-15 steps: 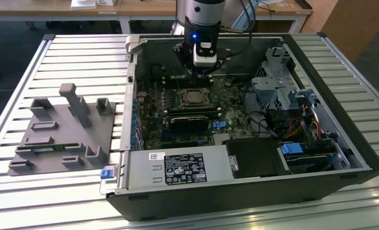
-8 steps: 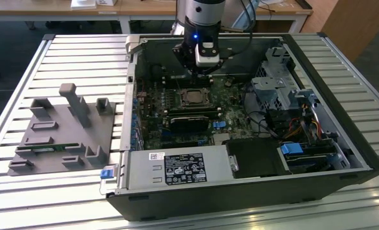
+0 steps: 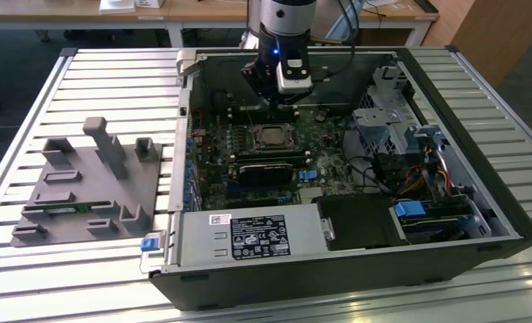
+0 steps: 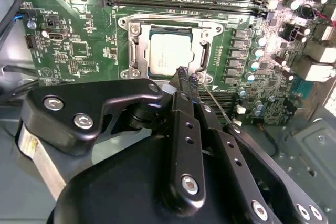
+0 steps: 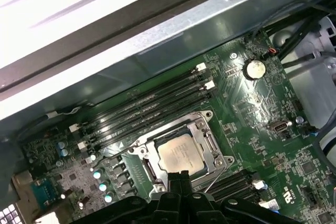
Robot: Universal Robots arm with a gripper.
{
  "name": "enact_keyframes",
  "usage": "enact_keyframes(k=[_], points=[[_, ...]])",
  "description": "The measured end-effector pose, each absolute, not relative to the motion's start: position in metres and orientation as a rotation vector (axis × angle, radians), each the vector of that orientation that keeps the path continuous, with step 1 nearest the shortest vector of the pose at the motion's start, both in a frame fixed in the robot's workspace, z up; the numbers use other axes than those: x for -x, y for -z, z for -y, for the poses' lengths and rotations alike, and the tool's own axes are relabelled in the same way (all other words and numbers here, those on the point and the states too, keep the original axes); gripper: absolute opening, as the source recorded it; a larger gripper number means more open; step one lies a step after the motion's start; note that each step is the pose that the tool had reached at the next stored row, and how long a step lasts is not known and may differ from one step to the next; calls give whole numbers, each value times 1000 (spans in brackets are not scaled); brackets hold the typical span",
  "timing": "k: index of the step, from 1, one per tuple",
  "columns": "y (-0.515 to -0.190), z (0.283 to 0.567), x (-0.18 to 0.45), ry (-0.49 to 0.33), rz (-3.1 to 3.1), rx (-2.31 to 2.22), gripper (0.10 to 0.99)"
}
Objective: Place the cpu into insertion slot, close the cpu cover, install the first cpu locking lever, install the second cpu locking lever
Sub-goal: 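Install the first cpu locking lever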
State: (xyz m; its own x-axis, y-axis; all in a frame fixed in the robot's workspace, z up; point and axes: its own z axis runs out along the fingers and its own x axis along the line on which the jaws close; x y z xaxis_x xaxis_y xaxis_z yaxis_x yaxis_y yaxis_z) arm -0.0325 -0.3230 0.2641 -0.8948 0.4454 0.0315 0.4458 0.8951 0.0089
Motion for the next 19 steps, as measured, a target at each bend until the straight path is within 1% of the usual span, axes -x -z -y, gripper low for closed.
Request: enact_keyframes(k=[19], points=[[-263, 323, 33, 25, 3098, 429, 106]])
